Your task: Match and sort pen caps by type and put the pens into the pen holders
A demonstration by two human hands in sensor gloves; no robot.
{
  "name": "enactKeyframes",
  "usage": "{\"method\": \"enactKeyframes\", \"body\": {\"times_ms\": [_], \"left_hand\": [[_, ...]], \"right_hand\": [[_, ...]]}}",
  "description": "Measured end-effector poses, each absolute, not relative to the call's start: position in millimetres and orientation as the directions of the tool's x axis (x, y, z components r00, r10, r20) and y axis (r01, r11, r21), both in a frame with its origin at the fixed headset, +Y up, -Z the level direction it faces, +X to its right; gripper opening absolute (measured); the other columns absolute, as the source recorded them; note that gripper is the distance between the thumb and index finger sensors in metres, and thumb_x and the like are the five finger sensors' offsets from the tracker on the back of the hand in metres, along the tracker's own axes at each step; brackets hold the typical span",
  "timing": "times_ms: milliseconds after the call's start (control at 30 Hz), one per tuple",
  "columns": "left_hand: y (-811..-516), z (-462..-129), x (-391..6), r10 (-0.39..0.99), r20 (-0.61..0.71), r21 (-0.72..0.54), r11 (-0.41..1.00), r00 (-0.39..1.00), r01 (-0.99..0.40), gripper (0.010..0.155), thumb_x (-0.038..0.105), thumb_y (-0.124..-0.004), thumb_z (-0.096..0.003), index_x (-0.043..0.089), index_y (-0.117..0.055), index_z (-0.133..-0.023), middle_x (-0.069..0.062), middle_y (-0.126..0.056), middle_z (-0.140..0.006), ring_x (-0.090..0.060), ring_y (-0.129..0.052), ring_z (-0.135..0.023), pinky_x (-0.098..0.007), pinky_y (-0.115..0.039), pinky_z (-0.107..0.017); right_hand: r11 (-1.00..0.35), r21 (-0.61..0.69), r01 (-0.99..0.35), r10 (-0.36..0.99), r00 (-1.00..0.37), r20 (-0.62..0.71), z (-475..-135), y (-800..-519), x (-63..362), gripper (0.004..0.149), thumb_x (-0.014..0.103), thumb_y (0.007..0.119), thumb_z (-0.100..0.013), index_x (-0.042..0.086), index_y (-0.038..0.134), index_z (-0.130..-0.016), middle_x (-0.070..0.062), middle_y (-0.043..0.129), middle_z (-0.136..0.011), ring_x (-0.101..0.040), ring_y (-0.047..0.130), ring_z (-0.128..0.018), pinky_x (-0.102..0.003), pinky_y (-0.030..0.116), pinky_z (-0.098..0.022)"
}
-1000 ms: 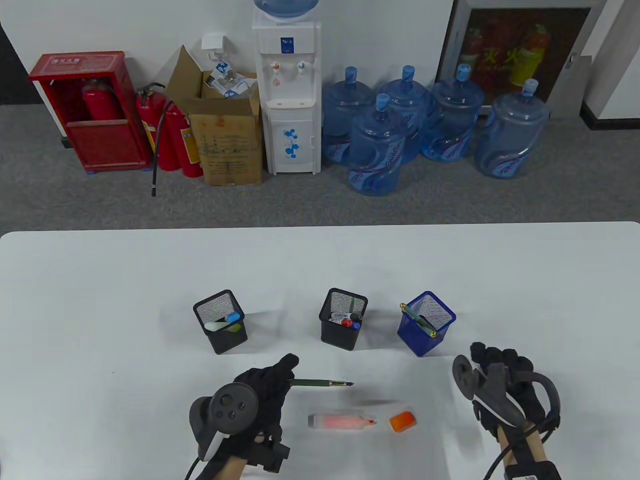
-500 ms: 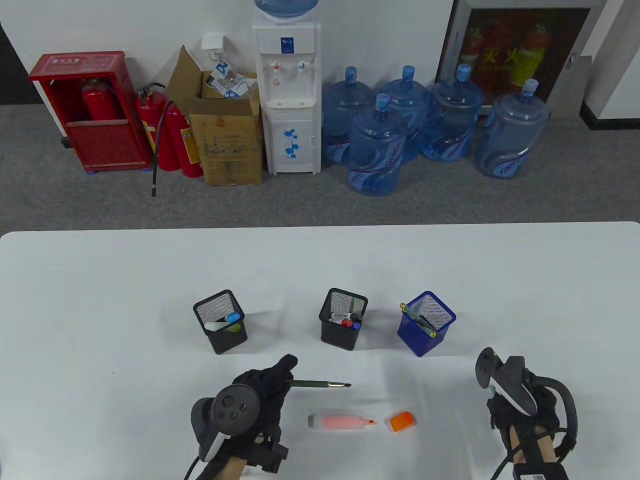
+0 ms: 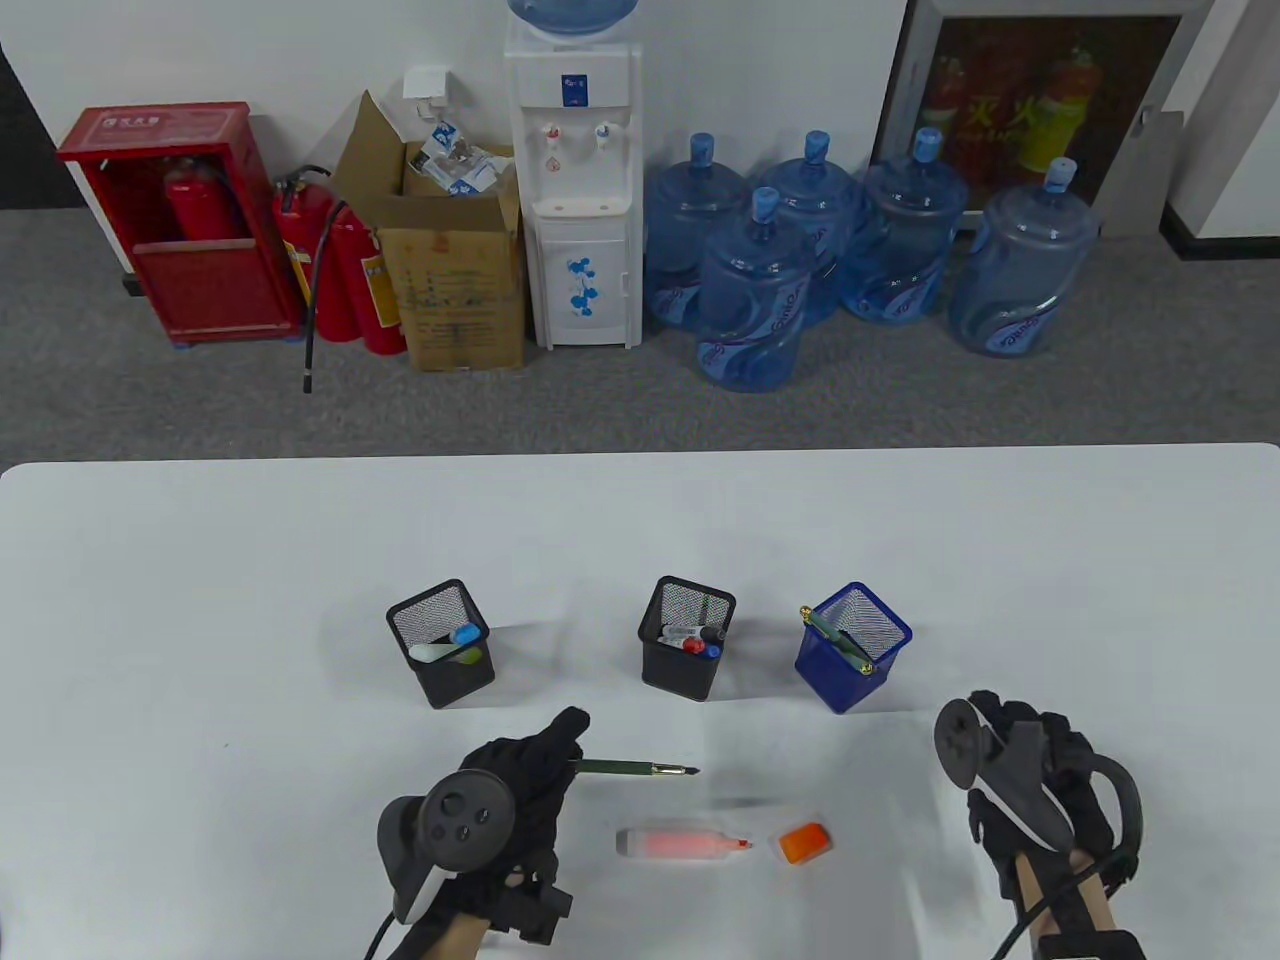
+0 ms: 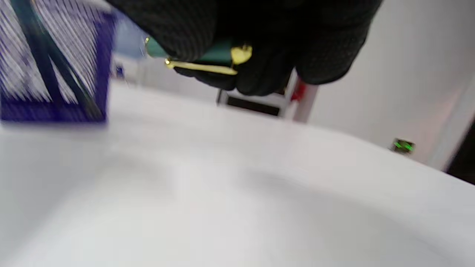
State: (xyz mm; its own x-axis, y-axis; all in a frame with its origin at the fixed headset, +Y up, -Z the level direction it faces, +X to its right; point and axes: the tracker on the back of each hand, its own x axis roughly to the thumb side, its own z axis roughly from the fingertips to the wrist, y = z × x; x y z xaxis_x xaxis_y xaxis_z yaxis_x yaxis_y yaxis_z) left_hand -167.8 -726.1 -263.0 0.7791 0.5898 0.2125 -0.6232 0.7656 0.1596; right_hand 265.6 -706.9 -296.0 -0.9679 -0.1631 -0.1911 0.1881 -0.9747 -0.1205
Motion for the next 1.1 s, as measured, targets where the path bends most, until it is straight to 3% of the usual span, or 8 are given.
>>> {"method": "enactKeyframes", "body": {"times_ms": [100, 167, 233, 300, 367, 667, 933, 1100], "left_hand": [[-725, -264, -170, 0.603, 0.206, 0.164, 0.755, 0.771, -0.635, 0.053, 0.031, -0.074, -0.0429, 0.042, -0.071, -0.095, 0.008, -0.099, -0.081, -0.022, -0.099, -0.068, -0.059, -0.069, -0.07], [-725, -264, -170, 0.607, 0.204, 0.165, 0.752, 0.768, -0.638, 0.053, 0.031, -0.074, -0.043, 0.043, -0.072, -0.094, 0.008, -0.099, -0.08, -0.022, -0.099, -0.068, -0.059, -0.069, -0.07], [-725, -264, -170, 0.611, 0.203, 0.164, 0.749, 0.765, -0.641, 0.052, 0.031, -0.074, -0.043, 0.043, -0.072, -0.094, 0.009, -0.099, -0.08, -0.022, -0.099, -0.068, -0.059, -0.069, -0.07], [-726, -264, -170, 0.611, 0.206, 0.166, 0.748, 0.764, -0.643, 0.052, 0.031, -0.074, -0.0431, 0.043, -0.072, -0.094, 0.009, -0.099, -0.081, -0.021, -0.099, -0.068, -0.059, -0.069, -0.07], [-727, -263, -169, 0.621, 0.205, 0.158, 0.742, 0.756, -0.652, 0.052, 0.031, -0.074, -0.0431, 0.043, -0.072, -0.094, 0.009, -0.099, -0.081, -0.021, -0.099, -0.068, -0.059, -0.069, -0.071], [-728, -262, -163, 0.612, 0.207, 0.168, 0.746, 0.763, -0.644, 0.051, 0.031, -0.073, -0.0434, 0.043, -0.073, -0.093, 0.009, -0.099, -0.081, -0.022, -0.099, -0.068, -0.059, -0.069, -0.07], [-729, -261, -159, 0.634, 0.201, 0.166, 0.729, 0.746, -0.664, 0.051, 0.031, -0.073, -0.0437, 0.043, -0.073, -0.093, 0.009, -0.099, -0.081, -0.022, -0.099, -0.069, -0.058, -0.07, -0.07], [-729, -260, -153, 0.634, 0.201, 0.165, 0.73, 0.747, -0.664, 0.051, 0.031, -0.073, -0.0437, 0.043, -0.073, -0.093, 0.009, -0.099, -0.082, -0.021, -0.099, -0.069, -0.058, -0.07, -0.07]], "right_hand": [[-0.967, -0.218, 0.134, -0.121, -0.99, -0.074, -286, -689, 240, 0.056, 0.029, 0.07, -0.043, 0.025, 0.068, -0.1, 0.003, 0.086, -0.088, -0.019, 0.105, -0.061, -0.043, 0.095, -0.049], [-0.954, -0.29, 0.078, -0.101, -0.992, 0.068, -278, -684, 215, 0.056, 0.029, 0.073, -0.042, 0.027, 0.07, -0.098, 0.004, 0.086, -0.088, -0.018, 0.104, -0.063, -0.039, 0.097, -0.046], [-0.946, -0.324, -0.002, -0.061, -0.981, 0.182, -271, -686, 186, 0.059, 0.026, 0.081, -0.038, 0.031, 0.071, -0.096, 0.006, 0.086, -0.088, -0.017, 0.103, -0.068, -0.035, 0.099, -0.046], [-0.943, -0.327, -0.061, -0.022, -0.97, 0.243, -266, -694, 161, 0.057, 0.026, 0.082, -0.038, 0.033, 0.073, -0.094, 0.008, 0.086, -0.088, -0.017, 0.103, -0.069, -0.036, 0.098, -0.049], [-0.925, -0.377, -0.05, -0.064, -0.957, 0.284, -260, -703, 137, 0.056, 0.027, 0.08, -0.039, 0.033, 0.073, -0.093, 0.008, 0.087, -0.088, -0.017, 0.103, -0.069, -0.036, 0.096, -0.05], [-0.922, -0.374, -0.101, -0.027, -0.946, 0.322, -257, -726, 116, 0.054, 0.03, 0.081, -0.039, 0.033, 0.075, -0.092, 0.011, 0.089, -0.087, -0.019, 0.103, -0.069, -0.04, 0.095, -0.05], [-0.921, -0.342, -0.187, 0.06, -0.935, 0.351, -256, -725, 112, 0.054, 0.03, 0.081, -0.039, 0.032, 0.076, -0.092, 0.011, 0.09, -0.086, -0.018, 0.104, -0.068, -0.038, 0.096, -0.05], [-0.924, -0.349, -0.159, 0.021, -0.93, 0.366, -253, -724, 107, 0.053, 0.029, 0.081, -0.038, 0.031, 0.077, -0.091, 0.01, 0.091, -0.085, -0.018, 0.105, -0.068, -0.037, 0.097, -0.05]]}}
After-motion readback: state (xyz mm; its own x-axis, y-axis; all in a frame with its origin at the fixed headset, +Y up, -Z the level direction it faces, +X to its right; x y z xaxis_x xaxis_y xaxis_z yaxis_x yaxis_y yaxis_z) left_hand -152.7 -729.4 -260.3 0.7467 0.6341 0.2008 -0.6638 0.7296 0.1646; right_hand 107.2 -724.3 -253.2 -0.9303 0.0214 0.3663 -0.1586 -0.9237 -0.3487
